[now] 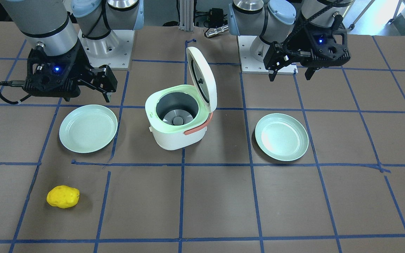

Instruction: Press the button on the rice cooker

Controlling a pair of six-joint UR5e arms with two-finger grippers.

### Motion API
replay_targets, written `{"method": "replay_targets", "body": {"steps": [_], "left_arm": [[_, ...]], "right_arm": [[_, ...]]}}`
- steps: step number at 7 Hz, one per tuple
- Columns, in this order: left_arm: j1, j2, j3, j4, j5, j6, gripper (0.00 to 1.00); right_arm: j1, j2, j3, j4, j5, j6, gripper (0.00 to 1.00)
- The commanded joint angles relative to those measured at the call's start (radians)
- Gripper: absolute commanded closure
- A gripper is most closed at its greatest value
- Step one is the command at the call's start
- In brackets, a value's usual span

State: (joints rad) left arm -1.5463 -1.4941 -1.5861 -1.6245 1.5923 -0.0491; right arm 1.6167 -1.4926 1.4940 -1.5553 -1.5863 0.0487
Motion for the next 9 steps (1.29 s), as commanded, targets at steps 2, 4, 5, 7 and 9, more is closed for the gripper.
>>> {"method": "replay_targets", "body": {"steps": [2, 4, 5, 7, 9], "left_arm": [[0.000, 0.000, 0.000, 0.000, 0.000, 0.000, 0.00], [0.000, 0.000, 0.000, 0.000, 0.000, 0.000, 0.00], [0.000, 0.000, 0.000, 0.000, 0.000, 0.000, 0.00], [0.000, 0.000, 0.000, 0.000, 0.000, 0.000, 0.00], [0.000, -0.001, 0.000, 0.000, 0.000, 0.000, 0.00]], "right_arm": [[-0.003, -0.001, 0.015, -0.008, -0.008, 0.010, 0.00], [-0.003, -0.008, 0.015, -0.002, 0.005, 0.008, 0.00], [-0.003, -0.017, 0.015, 0.000, 0.011, 0.008, 0.00], [-0.003, -0.023, 0.015, 0.000, 0.009, 0.000, 0.00], [-0.003, -0.023, 0.015, 0.000, 0.008, -0.003, 0.00]]}}
